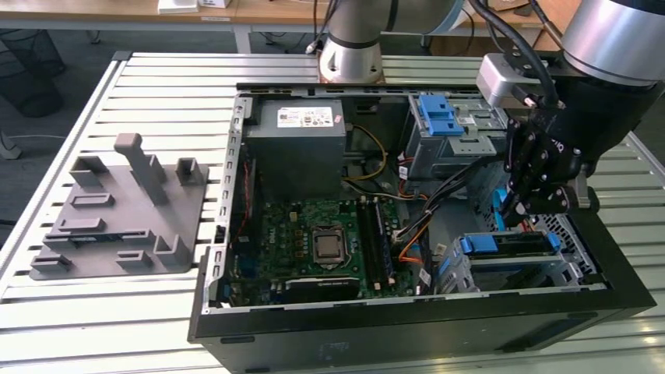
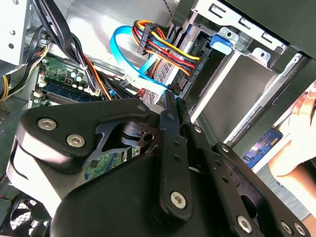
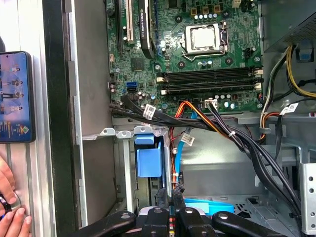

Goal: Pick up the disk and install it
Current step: 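Insert the second disk wire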

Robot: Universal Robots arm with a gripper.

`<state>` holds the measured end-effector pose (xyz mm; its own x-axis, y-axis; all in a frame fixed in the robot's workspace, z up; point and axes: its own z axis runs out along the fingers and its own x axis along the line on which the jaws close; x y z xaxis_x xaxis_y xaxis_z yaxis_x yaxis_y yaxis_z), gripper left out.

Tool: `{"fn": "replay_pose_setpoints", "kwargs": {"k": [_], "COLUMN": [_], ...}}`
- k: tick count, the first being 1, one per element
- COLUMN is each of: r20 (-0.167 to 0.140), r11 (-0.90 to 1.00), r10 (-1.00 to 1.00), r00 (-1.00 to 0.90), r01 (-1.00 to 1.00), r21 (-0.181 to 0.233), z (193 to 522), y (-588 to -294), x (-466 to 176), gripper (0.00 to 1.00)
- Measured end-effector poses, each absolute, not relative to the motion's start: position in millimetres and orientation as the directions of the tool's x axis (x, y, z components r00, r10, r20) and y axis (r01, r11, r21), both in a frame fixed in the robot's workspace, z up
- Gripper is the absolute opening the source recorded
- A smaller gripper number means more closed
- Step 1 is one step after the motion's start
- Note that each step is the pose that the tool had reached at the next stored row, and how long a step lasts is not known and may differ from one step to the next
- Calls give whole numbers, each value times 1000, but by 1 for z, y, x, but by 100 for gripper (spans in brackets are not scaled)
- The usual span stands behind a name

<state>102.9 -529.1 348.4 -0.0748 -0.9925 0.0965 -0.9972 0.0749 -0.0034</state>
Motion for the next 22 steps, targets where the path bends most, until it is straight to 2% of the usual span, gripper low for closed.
{"fn": "replay_pose_setpoints", "kwargs": {"k": [9,10,22], "r20": [96,96,96], "r11": [75,75,75], "r10": [-993,-993,-993], "r00": [-75,-75,-75], "r01": [-997,-997,-997], "r21": [-3,-3,-3], "z": [348,348,347], "y": [-529,-529,-531], "x": [103,103,103], "gripper": [18,25,25]}}
